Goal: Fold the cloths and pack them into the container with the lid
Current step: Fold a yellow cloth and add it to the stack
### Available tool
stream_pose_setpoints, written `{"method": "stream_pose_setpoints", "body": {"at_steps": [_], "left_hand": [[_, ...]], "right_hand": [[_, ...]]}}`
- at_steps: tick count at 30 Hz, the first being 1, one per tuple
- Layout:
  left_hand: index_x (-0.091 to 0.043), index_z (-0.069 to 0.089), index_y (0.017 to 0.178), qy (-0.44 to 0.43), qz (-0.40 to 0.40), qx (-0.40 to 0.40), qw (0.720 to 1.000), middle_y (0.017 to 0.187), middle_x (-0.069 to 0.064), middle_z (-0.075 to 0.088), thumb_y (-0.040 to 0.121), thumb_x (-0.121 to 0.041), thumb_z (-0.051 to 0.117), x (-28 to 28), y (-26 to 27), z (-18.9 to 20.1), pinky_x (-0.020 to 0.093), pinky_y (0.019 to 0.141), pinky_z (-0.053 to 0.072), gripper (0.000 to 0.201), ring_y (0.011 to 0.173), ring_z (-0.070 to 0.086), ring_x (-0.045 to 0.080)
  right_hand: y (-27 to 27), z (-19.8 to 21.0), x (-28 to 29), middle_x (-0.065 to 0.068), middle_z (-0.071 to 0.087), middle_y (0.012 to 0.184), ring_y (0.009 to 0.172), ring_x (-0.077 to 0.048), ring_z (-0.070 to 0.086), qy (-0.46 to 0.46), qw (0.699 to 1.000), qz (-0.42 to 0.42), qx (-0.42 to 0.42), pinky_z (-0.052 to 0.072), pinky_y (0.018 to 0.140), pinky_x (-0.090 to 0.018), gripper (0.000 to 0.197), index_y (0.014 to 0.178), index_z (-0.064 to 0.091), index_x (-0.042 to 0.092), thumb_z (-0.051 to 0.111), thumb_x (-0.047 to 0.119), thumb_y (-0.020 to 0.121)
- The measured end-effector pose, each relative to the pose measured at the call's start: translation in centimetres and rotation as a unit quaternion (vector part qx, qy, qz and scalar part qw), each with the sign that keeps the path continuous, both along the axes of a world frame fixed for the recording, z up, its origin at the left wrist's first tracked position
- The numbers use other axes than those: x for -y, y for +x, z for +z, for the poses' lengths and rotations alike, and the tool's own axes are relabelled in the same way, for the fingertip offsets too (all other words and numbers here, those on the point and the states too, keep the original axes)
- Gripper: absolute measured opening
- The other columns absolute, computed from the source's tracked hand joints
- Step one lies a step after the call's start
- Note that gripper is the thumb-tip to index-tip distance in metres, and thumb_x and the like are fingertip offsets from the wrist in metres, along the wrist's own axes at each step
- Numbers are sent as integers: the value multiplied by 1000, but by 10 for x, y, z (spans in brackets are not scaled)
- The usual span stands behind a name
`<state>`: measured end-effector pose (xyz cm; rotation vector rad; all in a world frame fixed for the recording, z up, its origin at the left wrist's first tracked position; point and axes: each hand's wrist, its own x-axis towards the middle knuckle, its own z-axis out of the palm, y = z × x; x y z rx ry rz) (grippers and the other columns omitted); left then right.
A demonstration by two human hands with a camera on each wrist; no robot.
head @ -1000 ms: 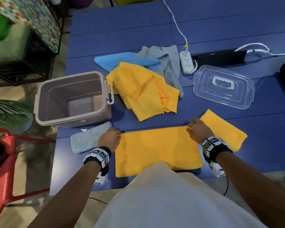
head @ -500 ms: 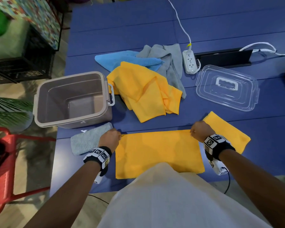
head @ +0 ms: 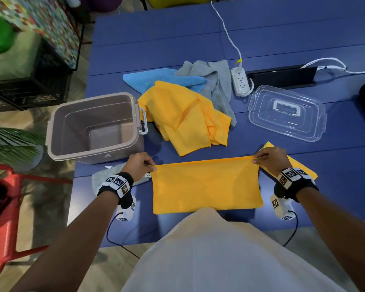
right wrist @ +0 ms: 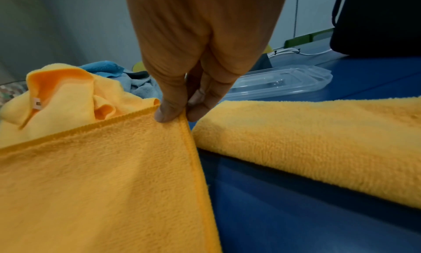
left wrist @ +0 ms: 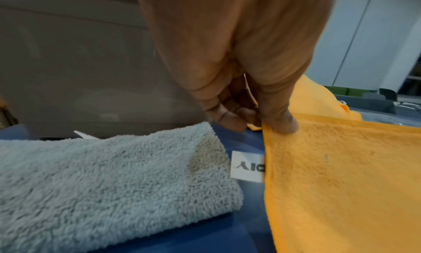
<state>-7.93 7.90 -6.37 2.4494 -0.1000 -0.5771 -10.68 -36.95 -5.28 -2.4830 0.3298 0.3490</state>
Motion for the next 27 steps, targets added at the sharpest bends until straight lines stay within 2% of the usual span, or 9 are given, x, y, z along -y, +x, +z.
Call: {"method": "stream_pose_setpoints", "body": {"at_steps": [2,5,8,10,12,14,17,22,27], "left_hand": [[-15,65,67,-16,10,-7,1000,83,-1,67,71,-7,84,-1,-1,3,27,71,50,21,74,62,14],[-13,68,68,-20,43,-36,998,73,-1,68,75,-10,82,-1,0,6,22,68,49,16,69,62,11],[-13,66,69,-50,147,-46,987,66,8,66,78,-13,79,9,5,2,34,70,57,17,67,66,24],[-11,64,68,-61,188,-51,979,69,14,68,79,-12,77,26,10,1,44,71,60,18,71,69,32],[-7,65,69,-76,182,-47,979,66,12,67,80,-12,76,50,10,9,41,70,59,17,65,67,27],[-2,65,73,-95,169,-30,981,64,9,64,80,-14,76,73,7,20,37,68,56,17,63,63,21],[-2,64,78,-130,147,0,981,71,8,62,79,-15,77,99,-2,35,36,69,55,18,69,61,20],[-11,66,84,-164,110,37,980,78,8,63,82,-22,75,128,-23,56,34,66,53,14,74,61,20],[-14,66,81,-169,102,60,979,73,5,65,84,-22,74,127,-37,64,34,63,53,12,71,62,19]], "right_hand": [[-2,2,1,5,60,62,71,-18,61,2,1000,-9,1,53,81,-37,16,76,69,12,84,15,70],[0,2,10,-1,67,73,75,-19,64,52,998,-43,-5,52,79,-34,30,89,62,17,85,19,70],[6,-2,6,-6,66,80,78,-26,64,49,997,-59,7,54,83,-42,24,96,64,17,79,23,78],[11,-1,-10,-5,62,87,80,-24,59,42,997,-68,4,52,83,-38,21,101,65,12,73,22,84],[14,5,-35,-1,60,87,81,-19,56,52,997,-59,-13,48,77,-31,22,105,65,10,70,23,87],[15,13,-63,1,60,76,73,-19,57,69,997,-22,-17,49,69,-31,18,101,63,13,68,24,87],[9,25,-106,-8,65,73,67,-21,63,131,991,27,-18,51,63,-31,14,91,63,16,70,26,84],[-2,42,-155,-12,68,75,63,-19,69,273,960,31,-45,60,67,-30,16,93,67,6,71,20,86],[-6,46,-156,-13,65,83,69,-20,69,367,927,-30,-73,60,72,-34,15,96,68,3,71,14,85]]}}
